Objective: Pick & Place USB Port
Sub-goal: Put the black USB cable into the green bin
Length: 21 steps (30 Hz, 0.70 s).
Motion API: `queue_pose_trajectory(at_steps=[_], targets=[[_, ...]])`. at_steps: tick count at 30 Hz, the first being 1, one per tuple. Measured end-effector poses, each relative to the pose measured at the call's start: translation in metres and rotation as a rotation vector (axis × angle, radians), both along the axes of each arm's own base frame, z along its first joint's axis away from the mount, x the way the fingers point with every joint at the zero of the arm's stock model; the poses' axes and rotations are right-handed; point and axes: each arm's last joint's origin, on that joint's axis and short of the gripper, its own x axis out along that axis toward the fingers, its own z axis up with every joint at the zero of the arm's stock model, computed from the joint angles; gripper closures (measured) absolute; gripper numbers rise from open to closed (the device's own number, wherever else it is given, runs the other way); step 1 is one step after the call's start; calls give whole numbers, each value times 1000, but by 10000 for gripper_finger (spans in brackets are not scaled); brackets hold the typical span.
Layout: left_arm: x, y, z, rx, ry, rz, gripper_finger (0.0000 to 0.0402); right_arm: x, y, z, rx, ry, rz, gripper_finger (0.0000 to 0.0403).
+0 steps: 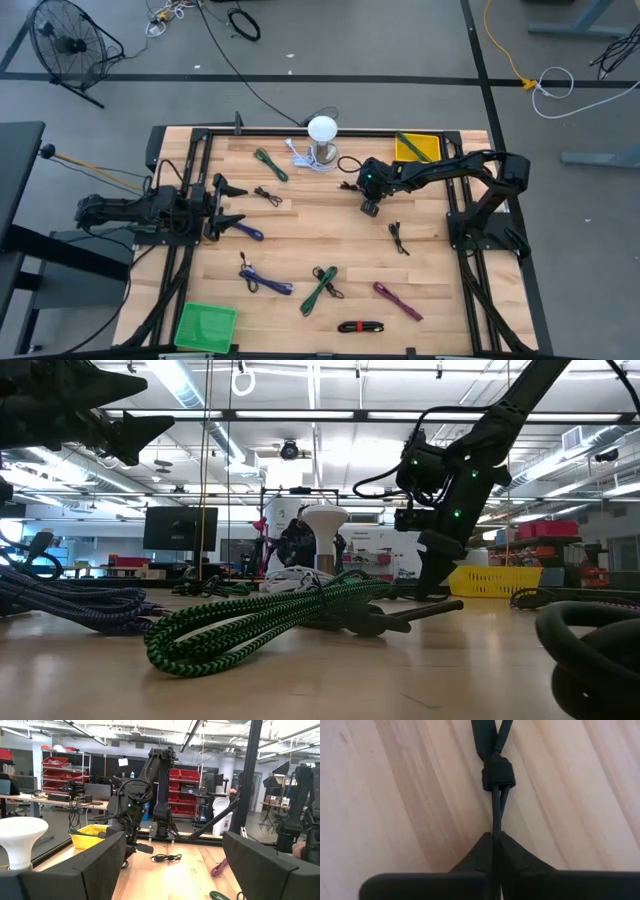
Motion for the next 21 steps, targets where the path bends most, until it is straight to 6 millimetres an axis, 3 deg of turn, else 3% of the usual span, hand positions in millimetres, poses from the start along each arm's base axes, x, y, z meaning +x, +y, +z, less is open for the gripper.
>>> queue_pose_trajectory(at_steps=[7,21], targets=[[-2,0,7,1,-74,1,62,1,0,7,1,12,31,398],[-5,0,15,-33,-168,-13,62,3,-2,48,-91,-78,74,401]])
